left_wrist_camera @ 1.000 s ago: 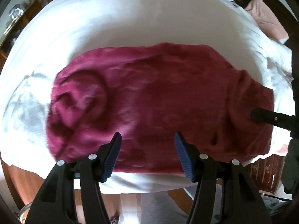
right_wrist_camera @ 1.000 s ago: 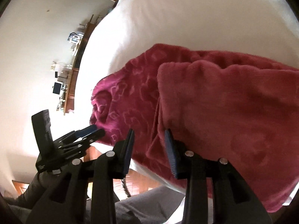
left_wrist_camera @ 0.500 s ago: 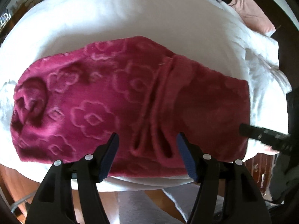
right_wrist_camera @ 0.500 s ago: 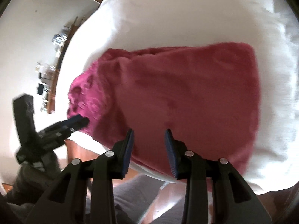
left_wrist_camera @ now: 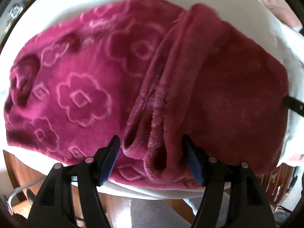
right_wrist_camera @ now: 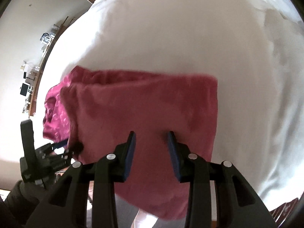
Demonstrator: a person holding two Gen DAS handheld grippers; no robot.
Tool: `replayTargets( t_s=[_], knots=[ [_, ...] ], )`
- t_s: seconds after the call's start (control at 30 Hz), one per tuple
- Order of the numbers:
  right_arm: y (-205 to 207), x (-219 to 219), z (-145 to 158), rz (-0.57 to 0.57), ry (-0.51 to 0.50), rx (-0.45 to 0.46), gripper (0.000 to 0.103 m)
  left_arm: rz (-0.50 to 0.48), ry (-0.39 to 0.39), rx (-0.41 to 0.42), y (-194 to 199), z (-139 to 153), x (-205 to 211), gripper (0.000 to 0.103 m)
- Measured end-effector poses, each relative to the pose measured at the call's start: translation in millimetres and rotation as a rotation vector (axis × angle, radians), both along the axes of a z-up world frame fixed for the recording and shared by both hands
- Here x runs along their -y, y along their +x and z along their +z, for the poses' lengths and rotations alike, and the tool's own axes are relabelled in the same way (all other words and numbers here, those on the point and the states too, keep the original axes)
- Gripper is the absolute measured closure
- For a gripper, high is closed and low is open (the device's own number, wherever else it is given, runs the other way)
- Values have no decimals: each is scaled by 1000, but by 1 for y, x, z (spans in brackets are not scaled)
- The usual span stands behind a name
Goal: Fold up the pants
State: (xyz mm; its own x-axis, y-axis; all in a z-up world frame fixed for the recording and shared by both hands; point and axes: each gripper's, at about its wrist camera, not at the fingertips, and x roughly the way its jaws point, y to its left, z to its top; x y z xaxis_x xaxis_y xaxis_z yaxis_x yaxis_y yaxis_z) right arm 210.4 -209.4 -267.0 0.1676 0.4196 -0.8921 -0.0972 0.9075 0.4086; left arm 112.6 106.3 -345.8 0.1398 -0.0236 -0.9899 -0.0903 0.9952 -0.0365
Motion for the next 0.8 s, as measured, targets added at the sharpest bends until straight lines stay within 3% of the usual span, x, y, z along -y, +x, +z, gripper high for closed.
replayTargets(
  t_s=[0.27,0.43,0.67,0.8],
  knots=[
    [37,-14,-34,-1,-62,-38,68,-13,38,1,10,-12,12,32],
    [37,-18,-36,-12,-89,-36,68,-12,-10,5,12,-11,4,31],
    [20,-25,-15,-58,-134,-8,67,45,-98,63,8,14,-40,31],
    [9,-29,-8,-126,-142,-24,67,108,-111,118,11,34,-86,32]
  ],
)
